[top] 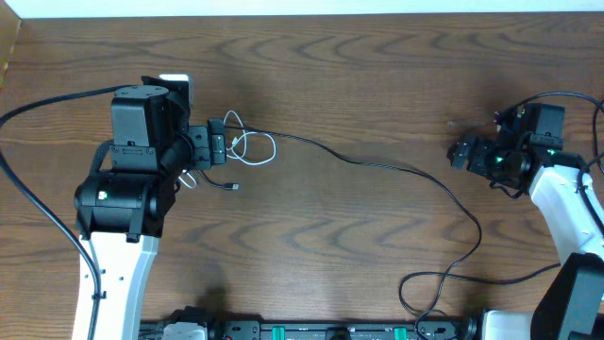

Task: Untangle cables

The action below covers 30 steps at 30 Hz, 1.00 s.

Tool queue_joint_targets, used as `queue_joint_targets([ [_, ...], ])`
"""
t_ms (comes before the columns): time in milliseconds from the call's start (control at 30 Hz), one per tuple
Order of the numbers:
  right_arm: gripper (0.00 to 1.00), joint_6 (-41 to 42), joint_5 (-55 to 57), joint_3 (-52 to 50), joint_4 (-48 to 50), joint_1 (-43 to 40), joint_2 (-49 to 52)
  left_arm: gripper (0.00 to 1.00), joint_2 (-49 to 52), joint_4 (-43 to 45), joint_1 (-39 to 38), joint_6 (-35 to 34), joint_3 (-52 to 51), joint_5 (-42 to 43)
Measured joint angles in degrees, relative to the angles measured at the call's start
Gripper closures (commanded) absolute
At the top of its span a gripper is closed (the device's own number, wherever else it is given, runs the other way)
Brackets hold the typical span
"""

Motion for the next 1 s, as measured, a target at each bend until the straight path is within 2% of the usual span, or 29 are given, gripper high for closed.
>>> queue_joint_targets([
  [1000, 0.01, 0.0, 0.1, -2.3, -3.9, 1.4, 0.0, 0.08, 0.0, 0.0, 0.0, 0.0, 0.0, 0.0],
])
